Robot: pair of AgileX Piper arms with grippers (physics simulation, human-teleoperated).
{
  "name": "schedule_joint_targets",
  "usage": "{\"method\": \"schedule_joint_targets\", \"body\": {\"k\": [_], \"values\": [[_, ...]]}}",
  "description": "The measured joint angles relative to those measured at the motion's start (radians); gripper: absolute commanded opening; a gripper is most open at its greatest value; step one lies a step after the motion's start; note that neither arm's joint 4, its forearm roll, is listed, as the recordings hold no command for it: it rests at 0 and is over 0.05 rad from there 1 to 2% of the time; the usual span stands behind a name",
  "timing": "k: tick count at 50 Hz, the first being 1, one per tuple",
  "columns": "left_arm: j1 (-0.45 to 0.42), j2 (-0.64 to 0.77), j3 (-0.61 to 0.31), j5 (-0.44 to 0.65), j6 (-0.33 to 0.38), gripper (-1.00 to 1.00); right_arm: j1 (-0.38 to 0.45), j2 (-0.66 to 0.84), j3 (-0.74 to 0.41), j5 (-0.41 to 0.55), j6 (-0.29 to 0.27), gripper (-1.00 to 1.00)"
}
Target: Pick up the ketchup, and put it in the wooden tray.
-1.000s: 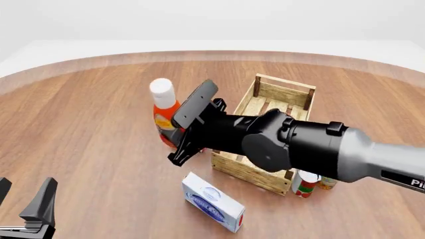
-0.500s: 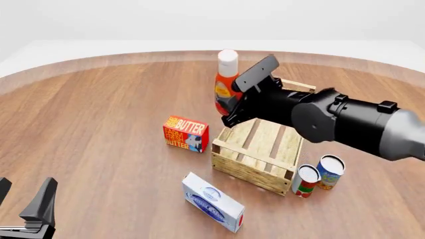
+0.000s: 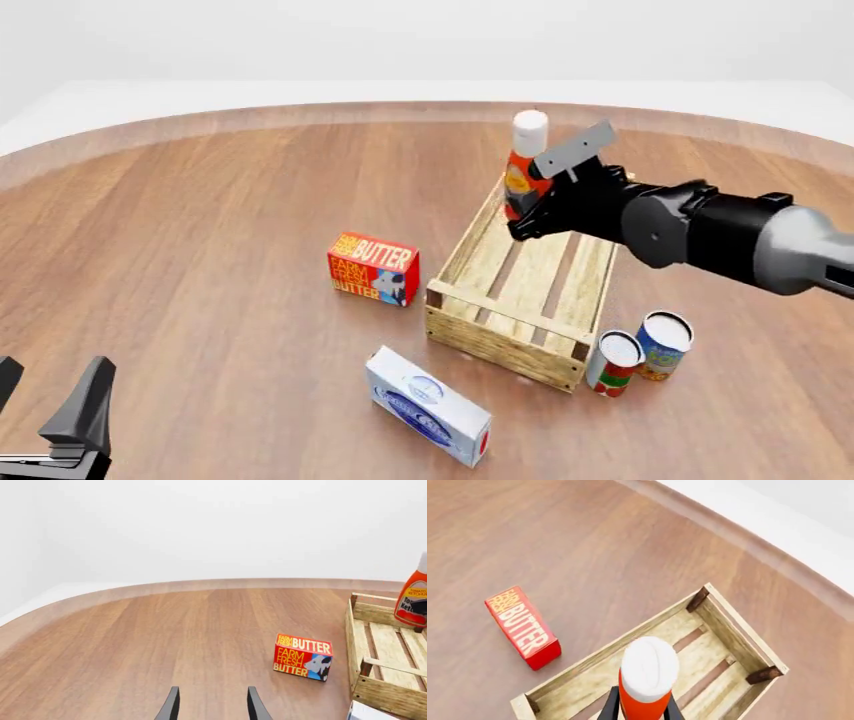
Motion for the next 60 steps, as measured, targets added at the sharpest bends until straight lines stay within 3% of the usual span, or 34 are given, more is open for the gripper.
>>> {"method": "schedule_joint_targets", "body": {"k": [24,60], "values": [[0.000,0.000,0.000,0.000,0.000,1.00,-0.110,0.168,0.025,-0.137,0.021,-1.00],[0.000,0.000,0.000,0.000,0.000,1.00,-0.126,0.328,0.027,-0.290,0.079,-1.00]]}}
